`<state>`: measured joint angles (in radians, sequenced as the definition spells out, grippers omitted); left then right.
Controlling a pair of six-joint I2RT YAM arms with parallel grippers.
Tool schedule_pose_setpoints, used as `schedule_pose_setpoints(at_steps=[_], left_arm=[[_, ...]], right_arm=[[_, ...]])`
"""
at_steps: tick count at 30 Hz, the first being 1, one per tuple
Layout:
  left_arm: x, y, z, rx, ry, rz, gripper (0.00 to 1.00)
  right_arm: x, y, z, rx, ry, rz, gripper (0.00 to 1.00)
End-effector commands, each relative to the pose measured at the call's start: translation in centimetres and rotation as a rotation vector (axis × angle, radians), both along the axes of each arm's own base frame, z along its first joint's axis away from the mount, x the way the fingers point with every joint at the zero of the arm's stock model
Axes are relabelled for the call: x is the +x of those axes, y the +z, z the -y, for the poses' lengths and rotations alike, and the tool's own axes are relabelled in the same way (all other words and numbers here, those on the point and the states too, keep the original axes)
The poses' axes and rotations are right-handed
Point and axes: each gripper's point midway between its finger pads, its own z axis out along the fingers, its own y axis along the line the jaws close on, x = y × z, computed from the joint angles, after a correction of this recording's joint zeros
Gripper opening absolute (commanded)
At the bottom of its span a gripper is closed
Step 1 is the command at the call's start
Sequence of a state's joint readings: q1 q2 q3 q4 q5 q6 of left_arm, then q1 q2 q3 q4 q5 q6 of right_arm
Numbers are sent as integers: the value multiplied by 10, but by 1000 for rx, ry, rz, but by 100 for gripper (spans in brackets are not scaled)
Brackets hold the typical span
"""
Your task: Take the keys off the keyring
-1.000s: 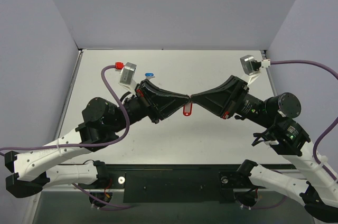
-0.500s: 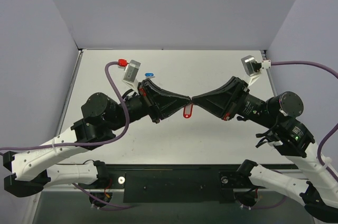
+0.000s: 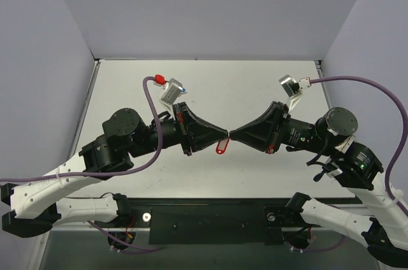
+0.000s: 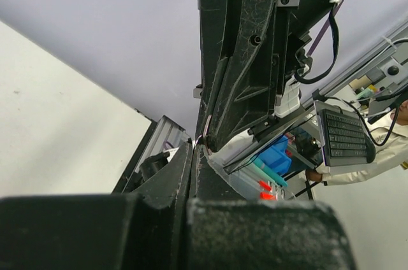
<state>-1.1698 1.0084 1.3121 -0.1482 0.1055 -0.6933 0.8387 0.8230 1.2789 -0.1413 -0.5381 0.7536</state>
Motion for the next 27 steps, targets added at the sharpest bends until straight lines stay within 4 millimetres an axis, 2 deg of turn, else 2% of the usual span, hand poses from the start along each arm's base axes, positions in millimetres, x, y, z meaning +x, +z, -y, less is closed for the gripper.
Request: schedule_pose_setpoints(at_steps=[1,5,13,15,16,20,27], left_arm=[[-9,27,-13,-38,-22,58,0],[-11,22,-10,15,-42,67,0],[-29,9,-13,154,-148,108,0],[-33,-6,-17,248,-185,126,0],[-35,-2,-20,252,-189,135,0],[-39,-9,-22,310,-230,149,0],[-51,-16,-16,343,-334,167,0]], right_arm=[[-12,-8,-4,-26,78,3,0],[-20,-13,-4,-56,124,9,0],[-36,-31,-4,-157,233,15,0],[-37,-36,-4,-176,245,9,0],[-37,-39,-4,-182,249,5,0],[-37,-47,-7,-194,262,-13,0],[-36,-53,-13,-183,276,-39,0]])
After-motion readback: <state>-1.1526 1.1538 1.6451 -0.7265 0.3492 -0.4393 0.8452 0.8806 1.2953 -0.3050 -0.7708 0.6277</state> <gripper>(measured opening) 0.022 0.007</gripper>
